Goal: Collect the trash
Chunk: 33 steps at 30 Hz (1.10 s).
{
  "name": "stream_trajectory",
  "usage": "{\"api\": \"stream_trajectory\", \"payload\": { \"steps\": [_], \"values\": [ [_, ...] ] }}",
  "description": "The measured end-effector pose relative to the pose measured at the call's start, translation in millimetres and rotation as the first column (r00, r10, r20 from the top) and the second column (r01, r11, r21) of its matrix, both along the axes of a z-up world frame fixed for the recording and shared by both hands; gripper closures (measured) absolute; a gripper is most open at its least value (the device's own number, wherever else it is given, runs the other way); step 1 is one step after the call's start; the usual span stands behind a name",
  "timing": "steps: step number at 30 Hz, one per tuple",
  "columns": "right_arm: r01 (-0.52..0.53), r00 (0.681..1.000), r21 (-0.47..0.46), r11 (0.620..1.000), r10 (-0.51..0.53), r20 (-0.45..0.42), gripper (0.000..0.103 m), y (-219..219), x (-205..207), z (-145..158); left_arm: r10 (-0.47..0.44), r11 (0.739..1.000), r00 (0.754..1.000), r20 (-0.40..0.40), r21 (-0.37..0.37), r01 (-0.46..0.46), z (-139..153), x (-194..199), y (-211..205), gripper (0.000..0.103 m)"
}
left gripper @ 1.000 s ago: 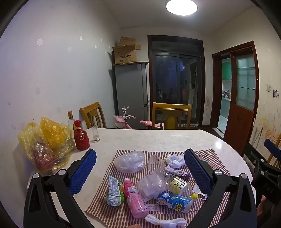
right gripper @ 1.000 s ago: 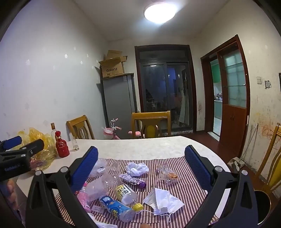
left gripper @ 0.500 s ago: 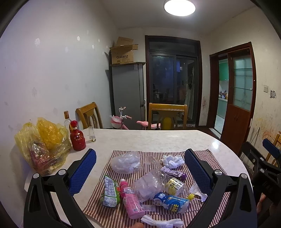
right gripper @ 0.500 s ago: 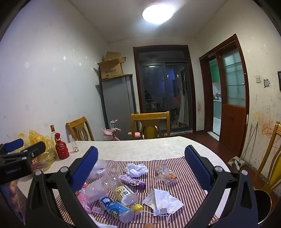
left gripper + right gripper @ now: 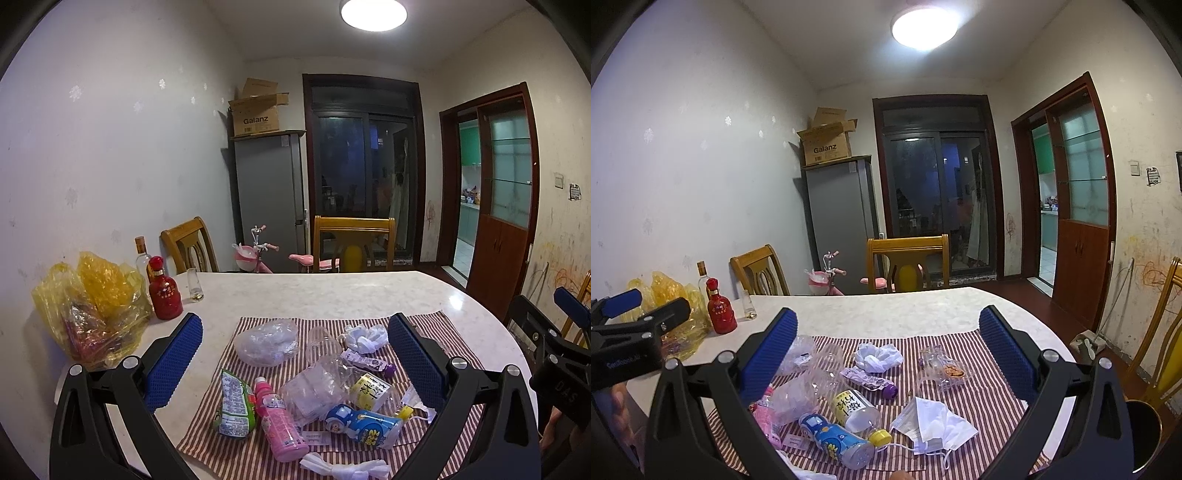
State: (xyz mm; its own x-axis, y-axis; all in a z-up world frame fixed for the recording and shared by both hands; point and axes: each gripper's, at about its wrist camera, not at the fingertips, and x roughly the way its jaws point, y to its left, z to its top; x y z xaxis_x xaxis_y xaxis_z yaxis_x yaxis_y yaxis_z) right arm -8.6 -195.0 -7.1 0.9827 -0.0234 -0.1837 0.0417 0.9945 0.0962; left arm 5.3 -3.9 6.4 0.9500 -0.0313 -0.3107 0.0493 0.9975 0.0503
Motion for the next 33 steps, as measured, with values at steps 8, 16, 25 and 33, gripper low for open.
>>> {"api": "stream_trajectory", "payload": {
  "steps": [8,16,25,33],
  "values": [
    [0.001,1.000,-0.001,1.000,-0.001,-0.002,0.004,0.1,0.6,0.4,0.004,1.000,1.000,0.002,-0.003,-0.004,-0.9,0.0,-1.8,0.006],
    [0.003,1.000,-0.004,1.000,-0.003,0.001,0.004,0.1,1.0,1.5,0.005,1.000,1.000,0.005,-0.003,-0.005,-1.3,0.4,-1.6,0.006],
    [0.005,1.000,-0.008,1.000,-0.005,-0.002,0.004,0.3,2.3,1.4,0.005,1.000,1.000,0.008,-0.004,-0.005,-2.3,0.1,-1.8,0.006],
    [0.007,1.000,-0.010,1.000,-0.007,-0.004,0.004,-0.3,3.0,2.6,0.006,1.000,1.000,0.007,-0.006,-0.006,-2.8,-0.7,-0.4,0.006]
  ]
}}
